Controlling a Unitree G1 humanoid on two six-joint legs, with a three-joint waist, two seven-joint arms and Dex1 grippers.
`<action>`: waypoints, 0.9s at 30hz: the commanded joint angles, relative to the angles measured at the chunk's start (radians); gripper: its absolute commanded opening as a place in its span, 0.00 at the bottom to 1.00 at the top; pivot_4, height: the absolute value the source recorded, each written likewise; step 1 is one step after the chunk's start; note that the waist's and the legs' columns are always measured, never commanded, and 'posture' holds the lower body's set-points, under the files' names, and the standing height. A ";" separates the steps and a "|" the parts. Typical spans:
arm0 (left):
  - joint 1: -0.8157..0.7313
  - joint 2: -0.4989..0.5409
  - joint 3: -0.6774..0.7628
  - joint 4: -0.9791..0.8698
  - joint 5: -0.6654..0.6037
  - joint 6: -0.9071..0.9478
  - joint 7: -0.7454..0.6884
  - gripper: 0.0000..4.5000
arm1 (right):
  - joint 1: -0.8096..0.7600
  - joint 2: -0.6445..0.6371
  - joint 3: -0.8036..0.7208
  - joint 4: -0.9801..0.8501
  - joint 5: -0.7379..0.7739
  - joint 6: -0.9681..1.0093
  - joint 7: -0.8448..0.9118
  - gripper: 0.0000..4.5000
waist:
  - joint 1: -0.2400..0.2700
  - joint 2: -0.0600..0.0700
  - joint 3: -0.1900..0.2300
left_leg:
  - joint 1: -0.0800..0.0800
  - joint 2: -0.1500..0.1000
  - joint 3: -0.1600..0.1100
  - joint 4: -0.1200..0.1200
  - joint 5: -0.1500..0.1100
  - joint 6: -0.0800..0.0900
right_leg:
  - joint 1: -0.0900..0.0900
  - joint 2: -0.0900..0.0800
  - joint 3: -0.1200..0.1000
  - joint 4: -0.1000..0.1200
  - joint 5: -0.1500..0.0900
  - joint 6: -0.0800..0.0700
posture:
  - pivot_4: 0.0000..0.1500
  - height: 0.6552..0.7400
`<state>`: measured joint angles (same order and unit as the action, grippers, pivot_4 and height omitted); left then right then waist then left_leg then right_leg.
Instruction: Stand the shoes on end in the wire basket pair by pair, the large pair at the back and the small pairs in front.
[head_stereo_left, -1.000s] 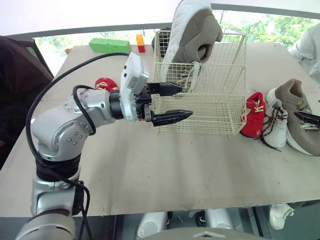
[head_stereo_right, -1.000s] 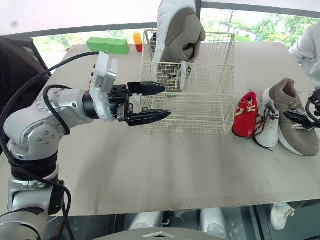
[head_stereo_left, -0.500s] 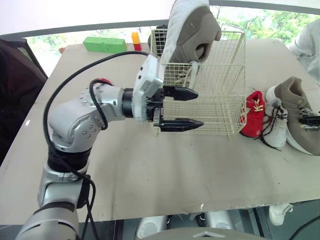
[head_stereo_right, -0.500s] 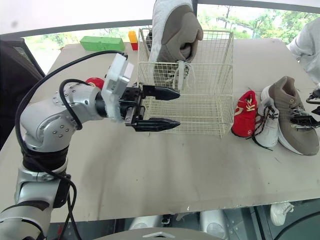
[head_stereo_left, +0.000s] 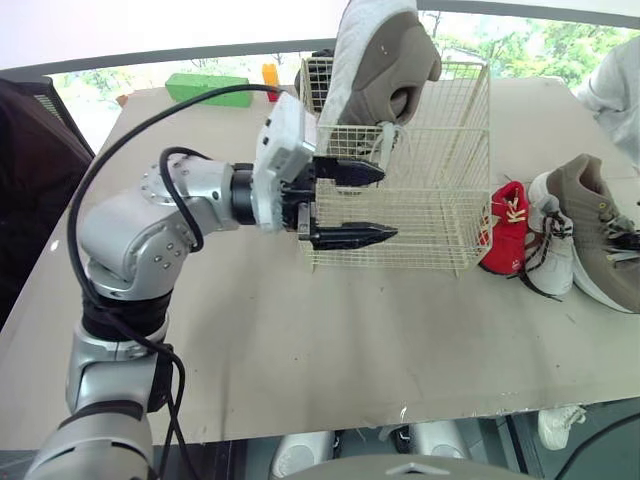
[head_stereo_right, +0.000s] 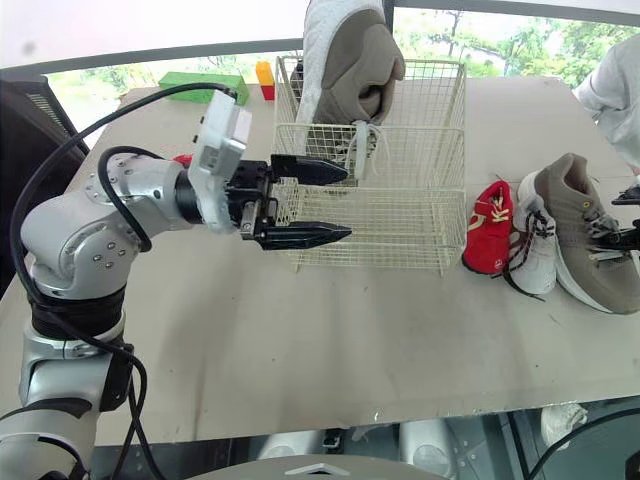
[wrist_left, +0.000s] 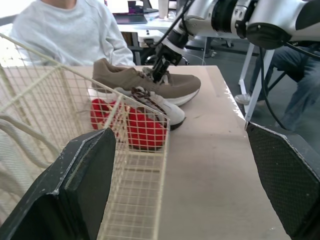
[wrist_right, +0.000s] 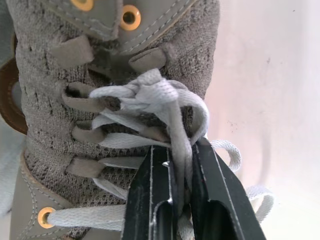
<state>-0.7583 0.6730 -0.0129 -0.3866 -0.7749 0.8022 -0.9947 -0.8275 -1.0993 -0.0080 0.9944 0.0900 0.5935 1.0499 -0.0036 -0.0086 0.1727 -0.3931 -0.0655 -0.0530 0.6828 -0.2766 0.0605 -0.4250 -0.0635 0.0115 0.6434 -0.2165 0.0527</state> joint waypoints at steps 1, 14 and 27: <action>-0.012 -0.024 0.013 -0.014 0.021 -0.027 0.056 1.00 | 0.152 -0.028 -0.299 -0.294 0.152 0.015 -0.094 0.01 | 0.007 0.003 0.000 | -0.002 0.000 0.000 0.000 0.000 0.000 | -0.002 0.000 0.000 0.000 0.000 0.000 | 1.00 1.00; 0.033 -0.090 0.044 -0.029 -0.011 -0.004 0.161 1.00 | 0.025 0.329 -0.566 -1.129 0.419 0.115 -0.590 0.01 | -0.009 0.010 0.000 | -0.002 0.000 0.004 0.002 0.002 -0.003 | -0.010 0.002 0.006 0.016 0.003 0.003 | 1.00 1.00; 0.197 -0.089 0.286 -0.153 -0.145 -0.013 0.328 1.00 | -0.355 0.875 -0.288 -0.698 0.246 -0.485 -0.828 0.01 | -0.028 0.008 0.000 | -0.010 0.000 0.007 0.001 0.004 -0.006 | -0.022 0.002 0.010 0.018 0.004 0.002 | 1.00 1.00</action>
<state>-0.5736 0.5671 0.2195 -0.4866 -0.8681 0.7962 -0.6732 -1.1074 -0.2297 -0.2696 0.2822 0.3343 0.2400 0.2415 -0.0317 -0.0010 0.1725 -0.4034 -0.0658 -0.0476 0.6833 -0.2722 0.0543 -0.4467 -0.0618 0.0192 0.6613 -0.2130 0.0549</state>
